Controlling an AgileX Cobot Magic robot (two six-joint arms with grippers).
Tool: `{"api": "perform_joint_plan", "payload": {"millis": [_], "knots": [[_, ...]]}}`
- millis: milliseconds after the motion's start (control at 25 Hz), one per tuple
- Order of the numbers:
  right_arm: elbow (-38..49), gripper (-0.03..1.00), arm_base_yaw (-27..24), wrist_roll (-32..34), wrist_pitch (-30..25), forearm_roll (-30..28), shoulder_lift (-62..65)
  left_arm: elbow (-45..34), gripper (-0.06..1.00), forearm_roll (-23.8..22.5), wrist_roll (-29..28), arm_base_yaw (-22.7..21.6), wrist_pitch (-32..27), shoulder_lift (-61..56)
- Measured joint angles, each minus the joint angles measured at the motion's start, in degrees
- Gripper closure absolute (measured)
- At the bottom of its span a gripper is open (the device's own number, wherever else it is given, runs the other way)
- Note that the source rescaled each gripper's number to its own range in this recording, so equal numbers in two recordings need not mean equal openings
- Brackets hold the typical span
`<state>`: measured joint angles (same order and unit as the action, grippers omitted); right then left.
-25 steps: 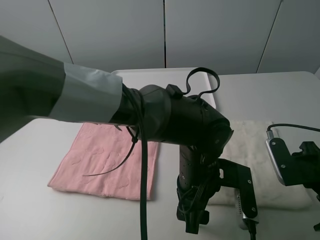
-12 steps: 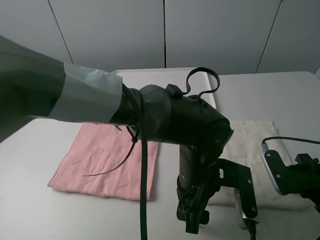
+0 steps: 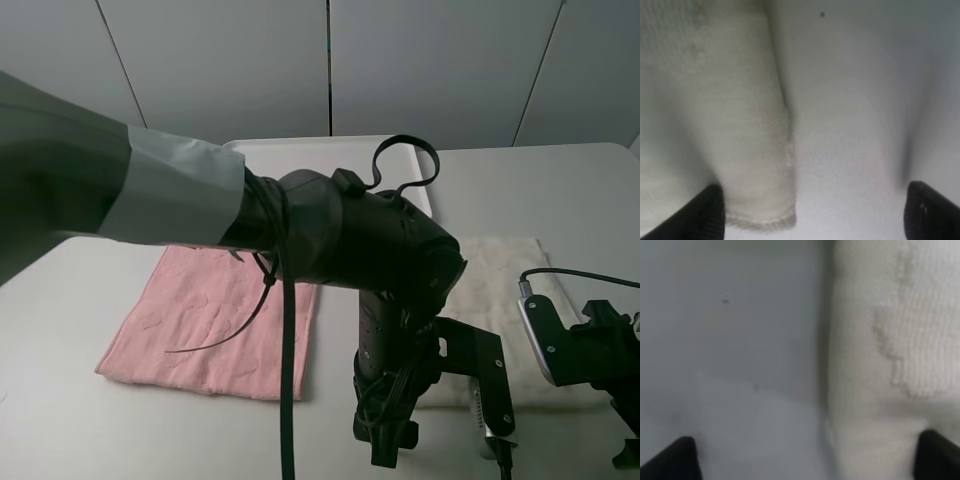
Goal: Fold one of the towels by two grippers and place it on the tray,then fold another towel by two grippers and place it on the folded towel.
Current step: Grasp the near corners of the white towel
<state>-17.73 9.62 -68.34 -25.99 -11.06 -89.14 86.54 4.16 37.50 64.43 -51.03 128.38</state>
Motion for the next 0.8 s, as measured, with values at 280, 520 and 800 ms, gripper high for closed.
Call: {"api": "perform_joint_plan", "payload": {"millis": [280,520,800], "knots": [[1.7,0.71,0.0,0.0,3.3,-1.5,0.6,0.0,0.01,0.0,0.0,0.0,0.0,0.0],[1.7,0.96,0.0,0.0,4.5,-1.8,0.6,0.0,0.01,0.0,0.0,0.0,0.2,0.0],[1.7,0.96,0.0,0.0,4.5,-1.8,0.6,0.0,0.01,-0.4,-1.2,0.0,2.4,0.0]]}}
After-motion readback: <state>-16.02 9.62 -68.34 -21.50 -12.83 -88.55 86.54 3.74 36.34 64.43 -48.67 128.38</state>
